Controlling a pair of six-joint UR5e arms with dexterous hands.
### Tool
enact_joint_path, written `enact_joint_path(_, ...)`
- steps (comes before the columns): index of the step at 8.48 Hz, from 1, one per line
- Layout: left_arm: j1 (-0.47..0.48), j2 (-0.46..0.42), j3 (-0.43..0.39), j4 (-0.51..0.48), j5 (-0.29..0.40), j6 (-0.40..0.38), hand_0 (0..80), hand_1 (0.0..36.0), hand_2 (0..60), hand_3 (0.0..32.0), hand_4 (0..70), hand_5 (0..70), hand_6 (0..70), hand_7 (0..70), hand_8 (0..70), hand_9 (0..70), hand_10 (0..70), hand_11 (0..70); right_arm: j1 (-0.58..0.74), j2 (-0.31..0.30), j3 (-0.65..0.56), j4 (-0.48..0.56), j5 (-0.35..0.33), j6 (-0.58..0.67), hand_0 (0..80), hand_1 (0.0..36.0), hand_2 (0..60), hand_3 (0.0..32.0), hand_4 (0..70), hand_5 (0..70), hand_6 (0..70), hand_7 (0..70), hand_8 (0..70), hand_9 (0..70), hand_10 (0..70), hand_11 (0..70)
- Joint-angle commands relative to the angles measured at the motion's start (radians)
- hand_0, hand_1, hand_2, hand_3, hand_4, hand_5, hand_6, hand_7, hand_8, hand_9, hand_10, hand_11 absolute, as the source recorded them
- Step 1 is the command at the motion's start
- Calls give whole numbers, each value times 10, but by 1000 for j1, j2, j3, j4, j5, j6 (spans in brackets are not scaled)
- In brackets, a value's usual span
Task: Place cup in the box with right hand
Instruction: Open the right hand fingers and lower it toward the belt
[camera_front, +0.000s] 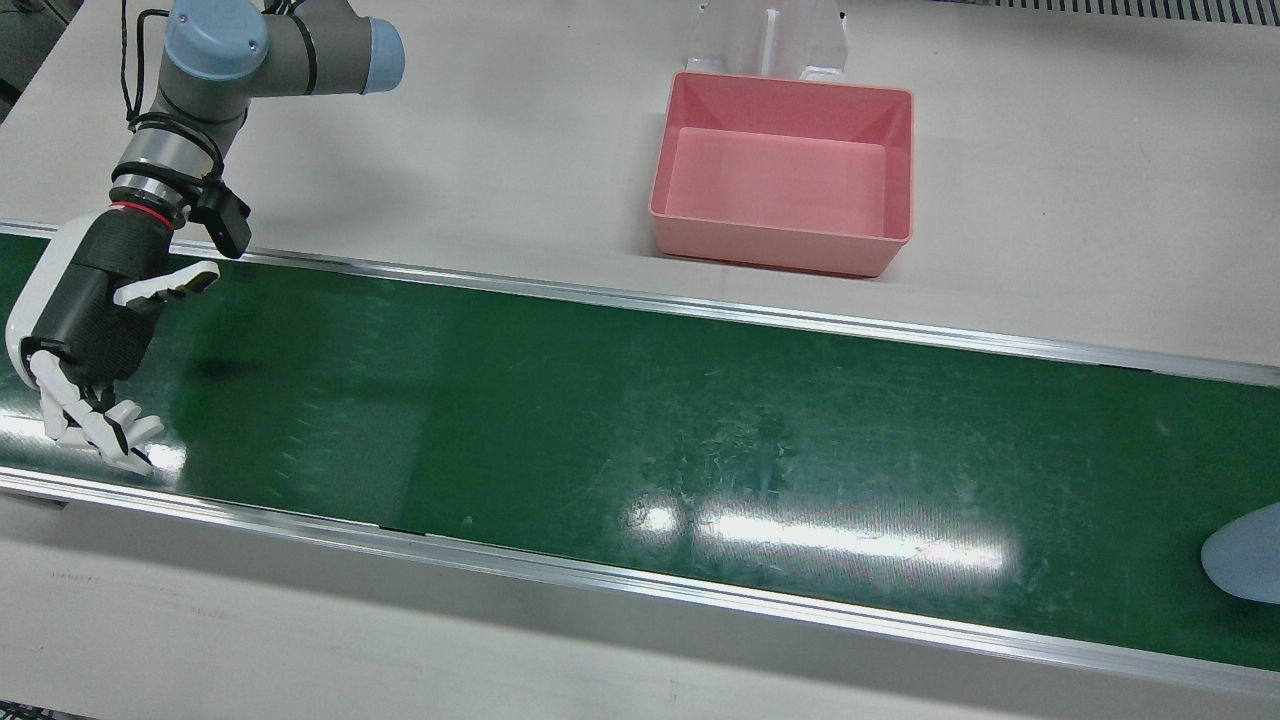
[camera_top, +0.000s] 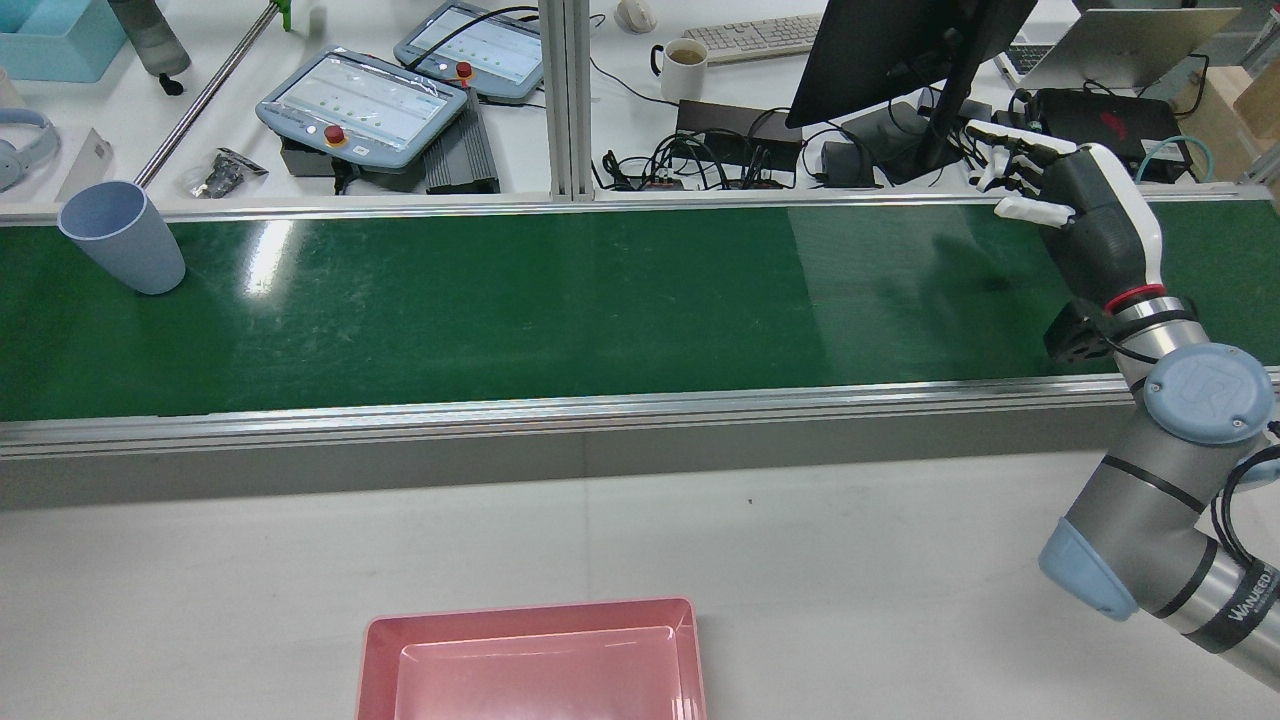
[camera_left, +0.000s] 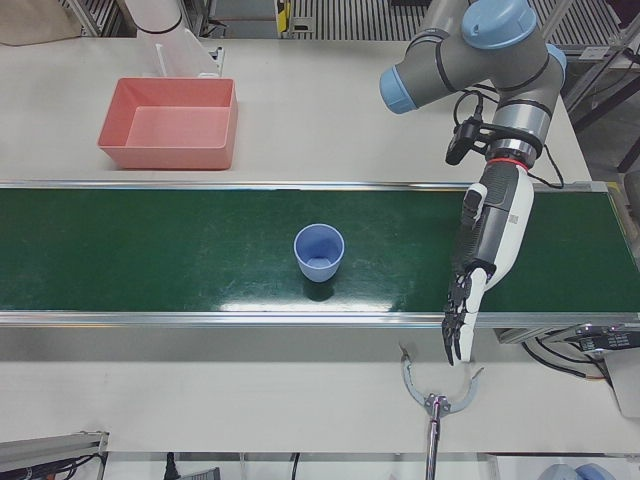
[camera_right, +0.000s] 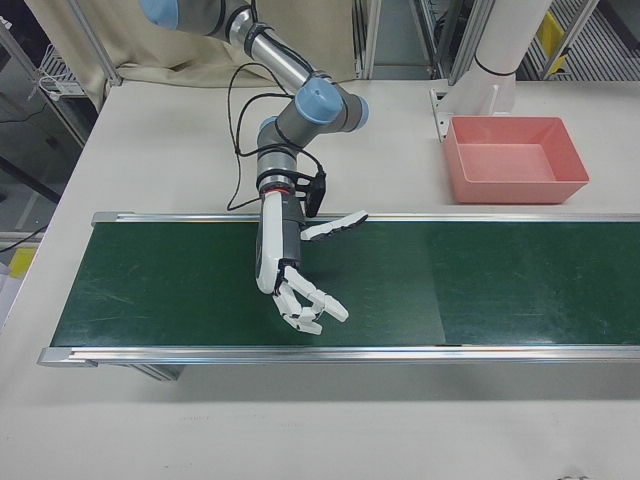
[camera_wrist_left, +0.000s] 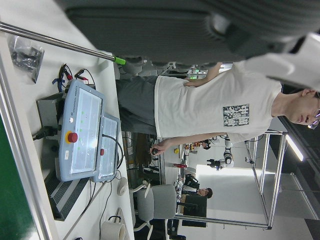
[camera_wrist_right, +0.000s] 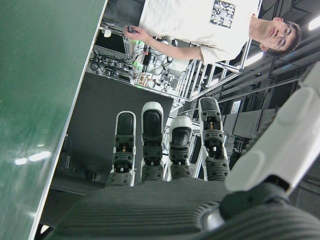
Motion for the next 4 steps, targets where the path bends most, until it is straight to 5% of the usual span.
enact_joint_path(1, 0, 0, 0, -1, 1, 0, 0, 0, 0, 0, 0, 0, 0, 0, 0, 0, 0, 0, -2, 50, -4, -5, 15, -22, 418, 0, 0, 24, 232, 45, 288, 700, 318, 563, 205, 295)
enact_joint_path(4, 0, 0, 0, -1, -1, 2, 0, 0, 0, 0, 0, 0, 0, 0, 0, 0, 0, 0, -20, 64, -3, -11, 52, -45, 302, 0, 0, 4, 203, 37, 300, 700, 314, 555, 180, 258)
